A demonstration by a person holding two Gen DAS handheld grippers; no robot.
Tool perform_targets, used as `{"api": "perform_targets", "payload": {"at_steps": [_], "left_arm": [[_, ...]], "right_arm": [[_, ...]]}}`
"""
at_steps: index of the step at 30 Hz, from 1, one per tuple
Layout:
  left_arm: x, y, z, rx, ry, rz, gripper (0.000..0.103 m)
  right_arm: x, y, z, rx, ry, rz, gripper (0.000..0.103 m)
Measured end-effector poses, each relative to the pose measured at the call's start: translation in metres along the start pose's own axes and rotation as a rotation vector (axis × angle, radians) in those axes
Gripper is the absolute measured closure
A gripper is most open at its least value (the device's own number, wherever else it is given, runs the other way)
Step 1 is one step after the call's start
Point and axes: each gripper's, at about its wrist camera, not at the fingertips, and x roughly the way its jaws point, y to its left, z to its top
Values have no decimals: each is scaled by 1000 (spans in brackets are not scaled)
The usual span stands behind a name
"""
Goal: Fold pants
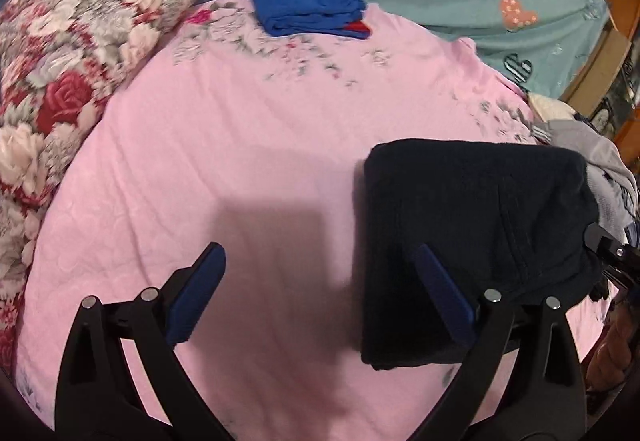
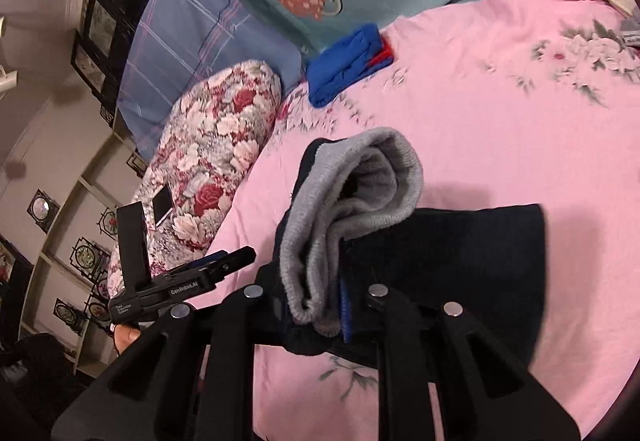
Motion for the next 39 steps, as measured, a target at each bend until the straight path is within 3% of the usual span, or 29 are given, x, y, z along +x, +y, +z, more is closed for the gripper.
{"api": "perform_targets", "payload": {"at_steps": [2, 4, 6, 7, 8, 9, 12, 14, 18, 19, 21, 23, 27, 28, 29, 30, 31, 33, 36, 39], "left_arm": [[13, -20, 0, 42, 21, -8, 5], [33, -42, -5, 93, 58, -27, 5], [57, -62, -14, 154, 107, -24, 5], [75, -74, -21, 209, 145, 19, 5], [84, -78, -25, 238, 152, 49, 3], [87, -80, -27, 255, 136, 70, 2], [77, -75, -19, 240, 137, 58, 2], [63, -69, -10, 231, 104, 71, 2], [49, -61, 24, 145, 46, 31, 2], [51, -63, 30, 131, 43, 26, 2], [61, -72, 42, 115, 44, 15, 2], [83, -82, 49, 106, 99, -2, 2], [140, -77, 41, 72, 245, -5, 2], [146, -71, 41, 64, 256, -41, 2], [146, -66, 43, 71, 241, -59, 2], [145, -63, 45, 76, 239, -75, 2], [143, -60, 48, 68, 251, -83, 2], [137, -58, 47, 34, 271, -66, 2], [115, -54, 39, 7, 241, -71, 2], [94, -44, 18, -10, 227, -110, 2]], "right_arm": [[-13, -23, 0, 43, -8, -44, 84], [-23, -56, -5, 112, -19, -143, 84], [-21, -85, -12, 178, 12, -165, 83], [-14, -100, -17, 196, 61, -169, 79], [0, -112, -23, 212, 122, -194, 69], [12, -118, -28, 209, 153, -209, 66], [7, -108, -25, 127, 140, -257, 60], [-4, -100, -18, 87, 102, -294, 53], [-32, -94, 0, 59, -76, -417, 52], [-33, -92, 3, 55, -109, -424, 57], [-22, -83, 13, 46, -126, -372, 70], [-1, -68, 22, 8, -95, -287, 83], [55, -57, 31, 1, 45, -195, 83], [66, -61, 32, 5, 82, -220, 85], [75, -72, 32, -11, 104, -293, 99], [74, -85, 32, -20, 99, -316, 103], [68, -103, 32, 21, 75, -301, 103], [47, -142, 25, 241, 50, -86, 103], [14, -123, 15, 161, -26, -123, 95], [-6, -99, -9, 95, 9, -74, 93]]}}
